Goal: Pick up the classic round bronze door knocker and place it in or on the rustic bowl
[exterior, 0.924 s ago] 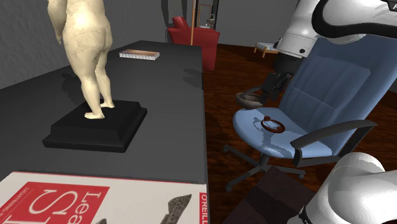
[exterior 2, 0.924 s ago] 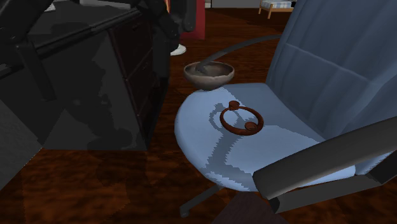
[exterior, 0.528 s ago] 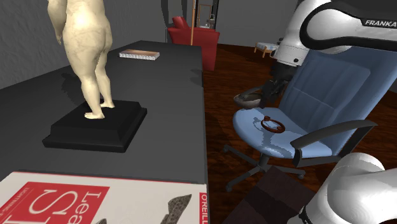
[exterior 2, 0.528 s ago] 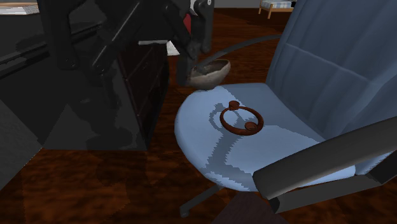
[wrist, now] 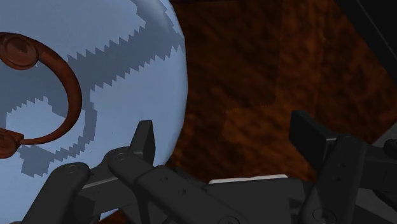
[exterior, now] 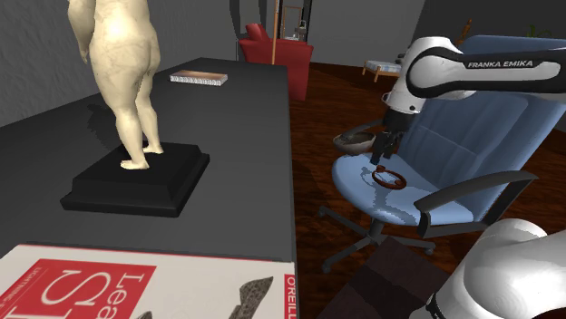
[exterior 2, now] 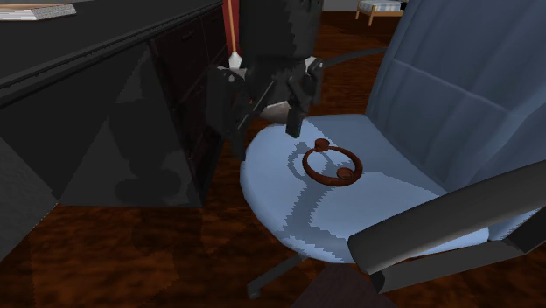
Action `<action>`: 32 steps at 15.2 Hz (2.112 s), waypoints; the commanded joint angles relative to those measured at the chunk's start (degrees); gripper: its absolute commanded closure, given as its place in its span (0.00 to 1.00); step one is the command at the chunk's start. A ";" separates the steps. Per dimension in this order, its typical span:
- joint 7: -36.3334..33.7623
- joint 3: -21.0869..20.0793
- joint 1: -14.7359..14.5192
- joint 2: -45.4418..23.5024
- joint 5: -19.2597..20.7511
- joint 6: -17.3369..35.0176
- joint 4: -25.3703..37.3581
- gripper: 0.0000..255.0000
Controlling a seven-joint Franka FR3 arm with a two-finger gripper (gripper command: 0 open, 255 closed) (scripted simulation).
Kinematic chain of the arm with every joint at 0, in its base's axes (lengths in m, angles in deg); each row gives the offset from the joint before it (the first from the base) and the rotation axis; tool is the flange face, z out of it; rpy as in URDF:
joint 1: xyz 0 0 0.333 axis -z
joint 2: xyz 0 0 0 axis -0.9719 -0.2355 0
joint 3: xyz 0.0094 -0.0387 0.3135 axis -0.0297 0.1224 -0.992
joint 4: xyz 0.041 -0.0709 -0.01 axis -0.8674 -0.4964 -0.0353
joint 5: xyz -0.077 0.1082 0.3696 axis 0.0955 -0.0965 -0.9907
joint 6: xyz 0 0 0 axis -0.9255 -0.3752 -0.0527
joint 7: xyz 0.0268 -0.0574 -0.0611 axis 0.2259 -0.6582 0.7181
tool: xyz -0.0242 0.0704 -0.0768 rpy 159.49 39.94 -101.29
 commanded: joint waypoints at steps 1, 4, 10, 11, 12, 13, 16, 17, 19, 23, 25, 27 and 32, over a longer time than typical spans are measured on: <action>2.14 1.94 0.82 -2.00 1.41 2.43 -0.88 0.00; 5.04 4.71 1.73 -6.03 3.01 6.00 -1.05 0.00; 11.05 10.28 3.05 -15.74 4.84 13.17 0.38 0.00; 12.11 11.20 3.20 -17.55 4.91 14.33 0.84 0.00; 13.21 12.10 3.35 -19.42 4.88 15.48 1.37 0.00; 13.84 12.61 3.43 -20.51 4.82 16.12 1.70 0.00; 14.07 12.92 3.38 -21.49 4.63 18.64 0.11 0.00; 14.16 13.02 3.36 -21.85 4.55 19.48 -0.39 0.00; 14.36 13.25 3.29 -22.62 4.36 21.19 -1.37 0.00; 14.53 13.42 3.23 -23.27 4.18 22.54 -2.11 0.00; 14.54 13.42 3.23 -23.27 4.18 22.54 -2.11 0.00; 14.54 13.42 3.23 -23.27 4.18 22.54 -2.11 0.00; 14.54 13.43 3.25 -23.21 4.21 22.49 -2.12 1.00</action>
